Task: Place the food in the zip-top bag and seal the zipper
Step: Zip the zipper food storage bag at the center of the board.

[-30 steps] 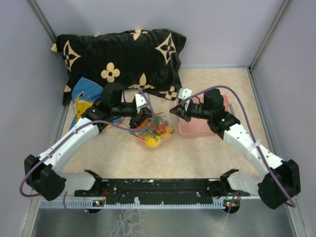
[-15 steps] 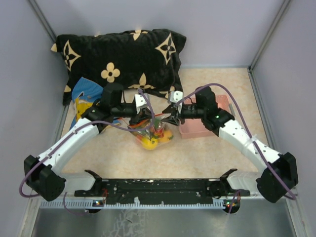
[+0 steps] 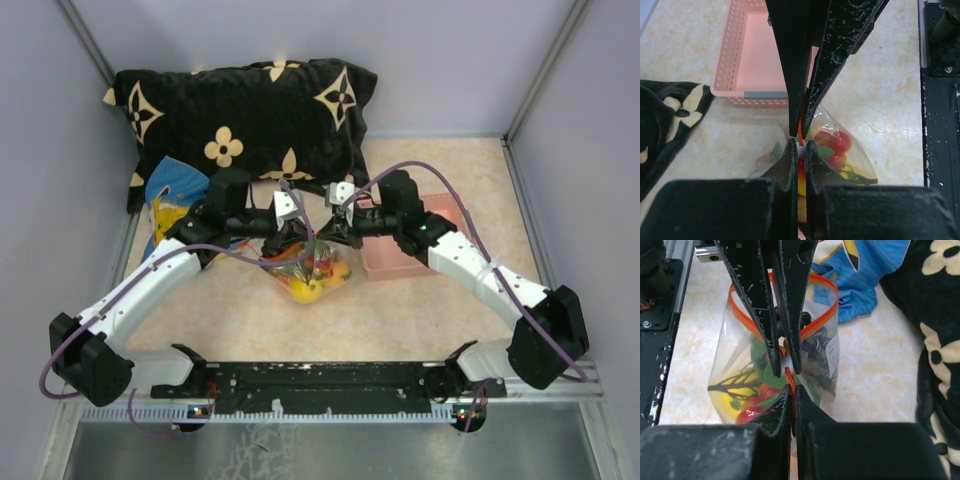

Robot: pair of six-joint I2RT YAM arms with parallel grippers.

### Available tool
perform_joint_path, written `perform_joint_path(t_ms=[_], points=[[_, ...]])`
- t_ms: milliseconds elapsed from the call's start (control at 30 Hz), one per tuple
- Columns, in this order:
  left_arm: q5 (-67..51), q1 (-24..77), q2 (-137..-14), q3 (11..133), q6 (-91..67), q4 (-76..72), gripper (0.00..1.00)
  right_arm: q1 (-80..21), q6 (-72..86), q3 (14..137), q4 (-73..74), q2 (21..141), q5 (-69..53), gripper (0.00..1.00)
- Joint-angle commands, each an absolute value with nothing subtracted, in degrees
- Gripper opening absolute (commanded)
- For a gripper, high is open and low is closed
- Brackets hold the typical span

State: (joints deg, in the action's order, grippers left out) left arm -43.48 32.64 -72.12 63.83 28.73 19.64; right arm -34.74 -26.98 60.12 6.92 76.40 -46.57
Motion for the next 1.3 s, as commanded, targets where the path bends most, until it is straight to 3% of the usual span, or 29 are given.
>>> perform_joint_path(t_ms=[0, 533, 800, 1000, 1033, 1100, 1167, 1267], points=[[-44.2, 33.1, -71.9, 65.3, 28.5, 19.5, 0.02, -35.1, -26.3, 63.0, 3.3, 75.3, -42.6, 0.00], [-31.2, 33.1, -66.9, 63.4, 21.5, 25.3, 0.13, -35.0, -14.9, 57.6, 0.6, 66.2, -18.8, 0.00], [-25.8, 33.0, -64.6, 62.1, 20.6, 27.4, 0.18, -35.0, -13.9, 57.0, 2.8, 64.7, -14.4, 0.00], [-29.4, 33.2, -63.6, 61.2, 22.4, 27.3, 0.08, -35.0, -19.3, 58.2, 5.1, 64.1, -25.5, 0.00], [-30.4, 33.1, -63.7, 61.1, 22.6, 26.8, 0.06, -35.0, -20.2, 58.5, 5.2, 64.3, -28.5, 0.03], [-32.3, 33.1, -64.1, 61.2, 23.1, 25.8, 0.02, -35.1, -22.3, 59.6, 6.1, 65.1, -34.2, 0.28], [-33.9, 33.1, -64.5, 61.5, 23.6, 25.3, 0.00, -35.2, -24.2, 61.1, 7.2, 66.1, -38.5, 0.45], [-35.6, 33.1, -65.2, 62.2, 24.5, 25.1, 0.00, -35.6, -28.0, 63.9, 10.1, 68.2, -41.7, 0.53]])
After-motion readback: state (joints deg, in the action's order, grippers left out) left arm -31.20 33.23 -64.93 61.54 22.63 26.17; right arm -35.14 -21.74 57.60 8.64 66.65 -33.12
